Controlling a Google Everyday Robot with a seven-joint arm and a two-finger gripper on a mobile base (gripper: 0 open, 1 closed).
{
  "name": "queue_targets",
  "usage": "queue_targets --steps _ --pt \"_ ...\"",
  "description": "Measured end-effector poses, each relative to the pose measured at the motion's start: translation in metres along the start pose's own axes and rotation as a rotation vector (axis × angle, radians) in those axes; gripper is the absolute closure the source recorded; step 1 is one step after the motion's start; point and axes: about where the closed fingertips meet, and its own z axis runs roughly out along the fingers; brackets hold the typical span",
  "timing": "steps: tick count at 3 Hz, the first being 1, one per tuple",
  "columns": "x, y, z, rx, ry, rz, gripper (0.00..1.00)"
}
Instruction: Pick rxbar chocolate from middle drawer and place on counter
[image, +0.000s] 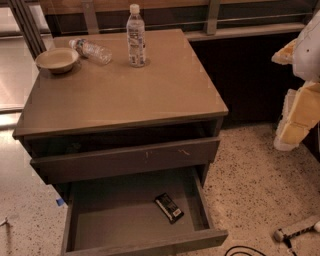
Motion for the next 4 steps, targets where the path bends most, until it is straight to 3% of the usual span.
queue_targets --steps 1,2,4 --pt "0.000 0.000 0.000 0.000 0.000 0.000 0.00" --pt "-0.002 0.002 0.014 -0.001 -0.022 0.012 0.12" --pt "-0.035 0.015 0.122 -0.056 -0.222 0.104 0.59"
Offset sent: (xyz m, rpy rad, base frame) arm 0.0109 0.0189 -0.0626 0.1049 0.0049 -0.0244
